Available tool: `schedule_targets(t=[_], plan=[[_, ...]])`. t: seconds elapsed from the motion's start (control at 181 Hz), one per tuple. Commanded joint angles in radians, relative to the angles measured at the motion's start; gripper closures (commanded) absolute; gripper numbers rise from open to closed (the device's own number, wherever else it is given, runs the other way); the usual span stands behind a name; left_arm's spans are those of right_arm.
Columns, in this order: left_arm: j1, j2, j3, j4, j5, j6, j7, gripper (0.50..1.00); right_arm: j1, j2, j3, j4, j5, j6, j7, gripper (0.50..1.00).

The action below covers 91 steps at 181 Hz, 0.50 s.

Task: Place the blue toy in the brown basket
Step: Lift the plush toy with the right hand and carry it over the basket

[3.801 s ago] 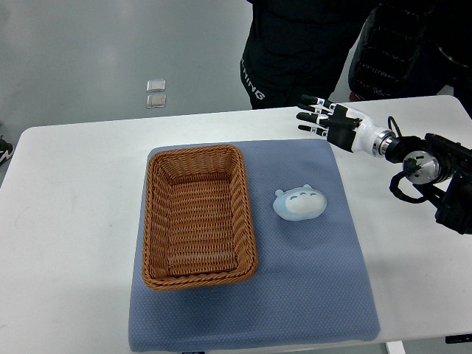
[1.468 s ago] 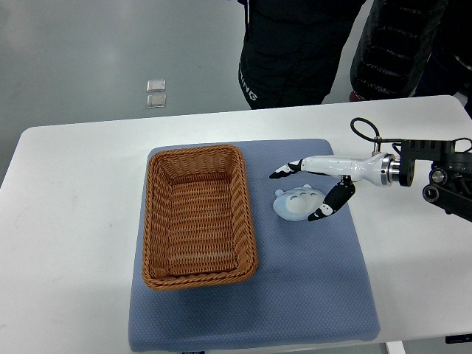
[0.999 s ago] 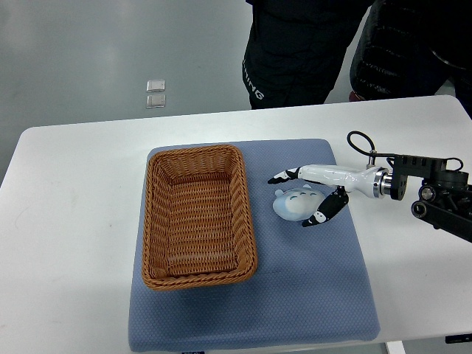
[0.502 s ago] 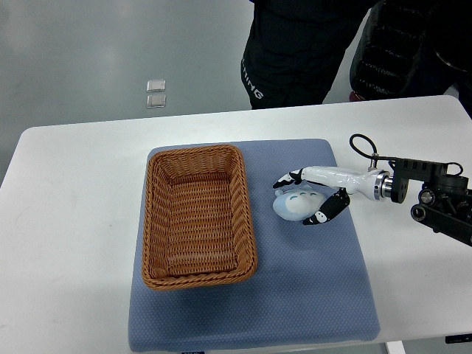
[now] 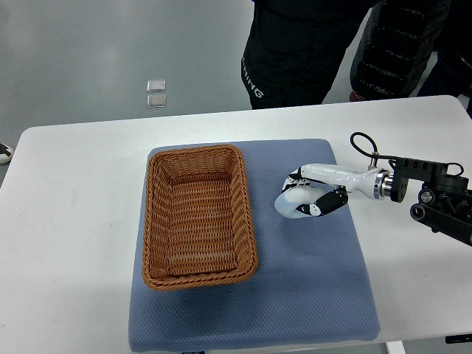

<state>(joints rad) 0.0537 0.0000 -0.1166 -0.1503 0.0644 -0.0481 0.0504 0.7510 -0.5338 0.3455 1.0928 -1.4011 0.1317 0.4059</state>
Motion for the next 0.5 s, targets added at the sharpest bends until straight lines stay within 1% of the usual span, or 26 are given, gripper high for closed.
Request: schedule_targets(t=[0.0,0.138,0.243,0.37,0.497], plan=[[0.000,0.000,0.000,0.000,0.000,0.001,0.000,0.500,0.007,-0.006,0.026,0.010,0.028,0.006,0.019,1.000],[0.000,0.000,0.000,0.000,0.000,-0.001,0.000,0.500,0.016,-0.008,0.047,0.033,0.099,0.009,0.042,1.000],[0.000,0.000,0.000,0.000,0.000,0.001,0.000,0.500,0.044,-0.006,0.059,0.047,0.114,0.012,0.073,1.000],[0.000,0.000,0.000,0.000,0.000,-0.001,0.000,0.500,0.080,0.012,0.059,0.050,0.114,0.016,0.074,1.000],[0.000,0.000,0.000,0.000,0.000,-0.001,0.000,0.500,0.125,0.092,0.053,0.049,0.114,0.016,0.071,1.000]])
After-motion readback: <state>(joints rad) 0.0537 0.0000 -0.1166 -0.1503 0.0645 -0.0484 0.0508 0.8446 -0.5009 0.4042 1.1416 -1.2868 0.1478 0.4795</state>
